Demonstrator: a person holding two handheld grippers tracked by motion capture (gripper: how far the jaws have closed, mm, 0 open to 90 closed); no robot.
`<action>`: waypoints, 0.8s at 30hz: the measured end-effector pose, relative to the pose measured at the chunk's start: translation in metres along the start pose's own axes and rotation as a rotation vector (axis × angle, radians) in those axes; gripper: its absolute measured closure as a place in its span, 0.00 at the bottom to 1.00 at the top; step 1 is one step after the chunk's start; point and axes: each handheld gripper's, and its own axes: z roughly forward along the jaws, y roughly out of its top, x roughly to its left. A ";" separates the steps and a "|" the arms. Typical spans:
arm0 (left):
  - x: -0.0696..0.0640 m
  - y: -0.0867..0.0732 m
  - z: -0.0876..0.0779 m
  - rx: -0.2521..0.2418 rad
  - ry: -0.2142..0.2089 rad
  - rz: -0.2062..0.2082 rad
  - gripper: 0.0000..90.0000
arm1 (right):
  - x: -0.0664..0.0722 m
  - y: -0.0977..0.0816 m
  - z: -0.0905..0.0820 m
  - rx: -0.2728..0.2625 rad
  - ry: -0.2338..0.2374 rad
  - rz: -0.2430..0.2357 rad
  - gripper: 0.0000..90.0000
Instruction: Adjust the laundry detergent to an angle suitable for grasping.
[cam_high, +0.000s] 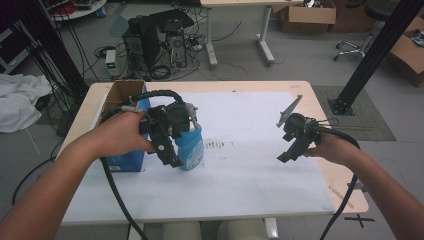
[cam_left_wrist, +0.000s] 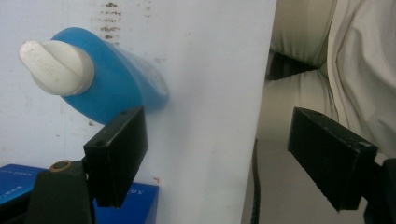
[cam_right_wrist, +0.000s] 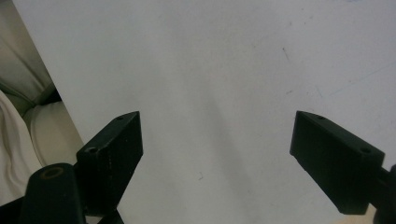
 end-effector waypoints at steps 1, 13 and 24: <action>0.000 0.000 0.000 0.000 -0.001 -0.003 0.23 | 0.000 0.000 0.000 0.000 0.000 0.000 0.19; 0.002 -0.003 -0.002 -0.007 0.011 -0.027 0.23 | -0.001 0.003 -0.001 -0.015 0.000 -0.013 0.19; 0.003 -0.003 -0.004 -0.018 0.023 -0.034 0.23 | -0.002 0.005 0.002 -0.015 0.003 -0.011 0.19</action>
